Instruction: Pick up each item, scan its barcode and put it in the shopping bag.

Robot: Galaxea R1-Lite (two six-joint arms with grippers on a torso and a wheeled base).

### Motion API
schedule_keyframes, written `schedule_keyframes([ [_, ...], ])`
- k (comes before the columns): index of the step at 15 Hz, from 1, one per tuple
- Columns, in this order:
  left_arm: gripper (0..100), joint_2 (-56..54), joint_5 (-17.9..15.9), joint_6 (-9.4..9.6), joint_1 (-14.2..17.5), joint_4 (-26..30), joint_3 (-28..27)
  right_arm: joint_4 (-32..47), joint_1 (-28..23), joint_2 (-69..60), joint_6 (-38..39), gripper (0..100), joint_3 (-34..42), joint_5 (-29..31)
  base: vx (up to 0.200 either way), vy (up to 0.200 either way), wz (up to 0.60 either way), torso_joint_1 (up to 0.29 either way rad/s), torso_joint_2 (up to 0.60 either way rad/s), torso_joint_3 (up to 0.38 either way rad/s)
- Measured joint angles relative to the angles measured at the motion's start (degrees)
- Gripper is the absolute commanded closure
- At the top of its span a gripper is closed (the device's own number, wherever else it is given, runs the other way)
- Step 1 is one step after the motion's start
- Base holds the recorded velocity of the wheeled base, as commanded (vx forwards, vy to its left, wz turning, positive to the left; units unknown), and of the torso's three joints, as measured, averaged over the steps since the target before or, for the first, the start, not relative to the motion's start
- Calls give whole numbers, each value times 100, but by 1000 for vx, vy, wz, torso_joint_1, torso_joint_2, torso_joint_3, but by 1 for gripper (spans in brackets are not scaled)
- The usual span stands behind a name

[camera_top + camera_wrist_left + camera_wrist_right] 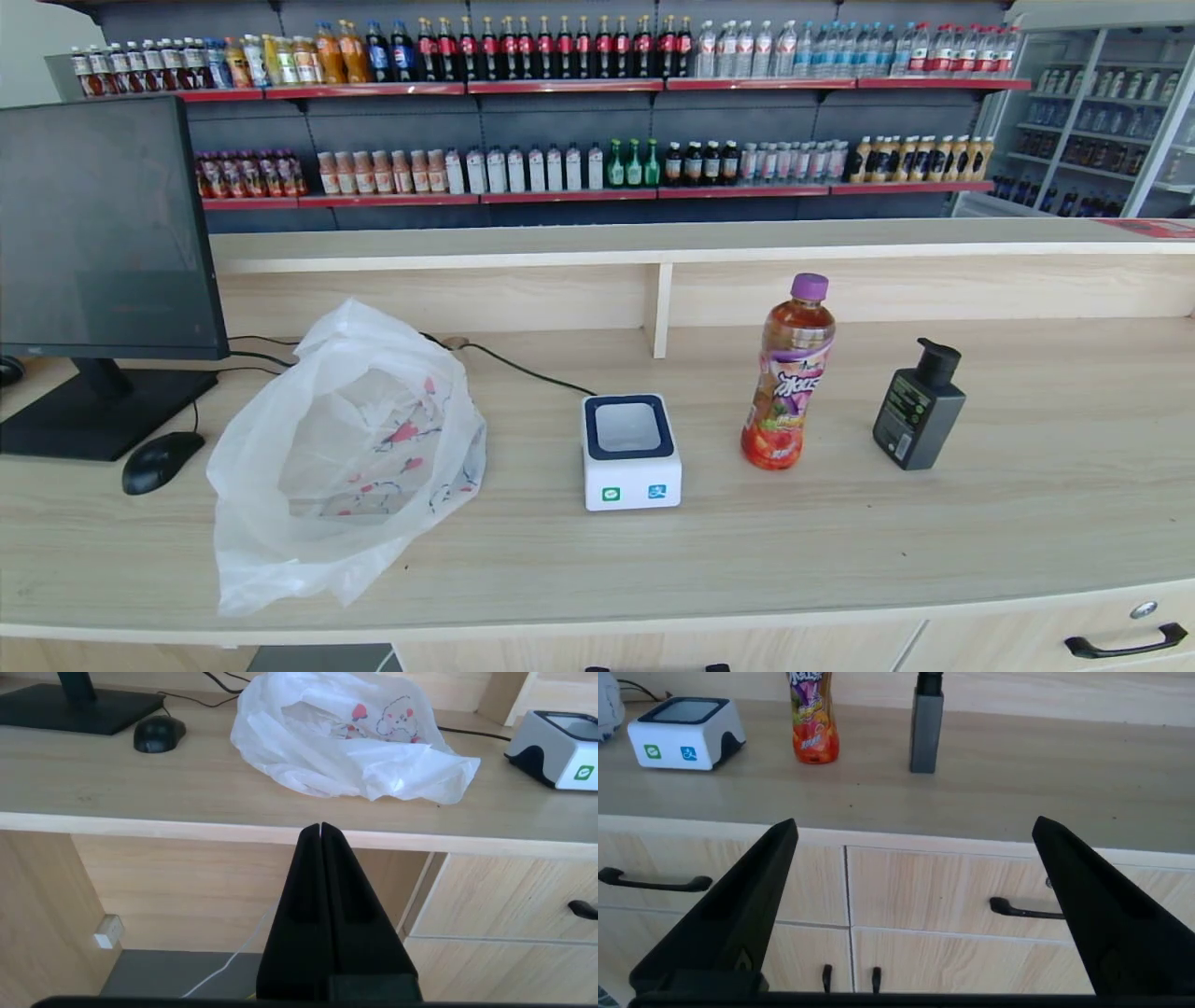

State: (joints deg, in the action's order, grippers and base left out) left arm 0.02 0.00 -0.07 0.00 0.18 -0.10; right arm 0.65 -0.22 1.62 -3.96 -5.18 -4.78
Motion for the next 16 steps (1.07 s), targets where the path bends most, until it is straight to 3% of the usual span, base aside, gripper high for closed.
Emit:
schedule_keyframes([
  [5, 100, 0, 0, 0, 0, 0, 0, 15, 11, 1378, -41, 0, -1502, -362, 0, 0, 0, 0, 0, 0],
  [7, 100, 0, 0, 0, 0, 0, 0, -354, 11, 2158, -52, 0, -2061, -404, 0, 0, 0, 0, 0, 0],
  [10, 100, 0, 0, 0, 0, 0, 0, -1887, 11, 3484, -46, 0, -2469, -430, 0, 0, 0, 0, 0, 0],
  [14, 100, 0, 0, 0, 0, -2, 0, -4874, 12, 5060, -169, 0, -2406, -428, 0, 0, 0, 0, 0, 0],
  [16, 100, 0, 0, 0, 0, 0, 0, -5508, 68, 5576, -235, 0, -2208, -428, 0, 0, 0, 0, 0, 0],
])
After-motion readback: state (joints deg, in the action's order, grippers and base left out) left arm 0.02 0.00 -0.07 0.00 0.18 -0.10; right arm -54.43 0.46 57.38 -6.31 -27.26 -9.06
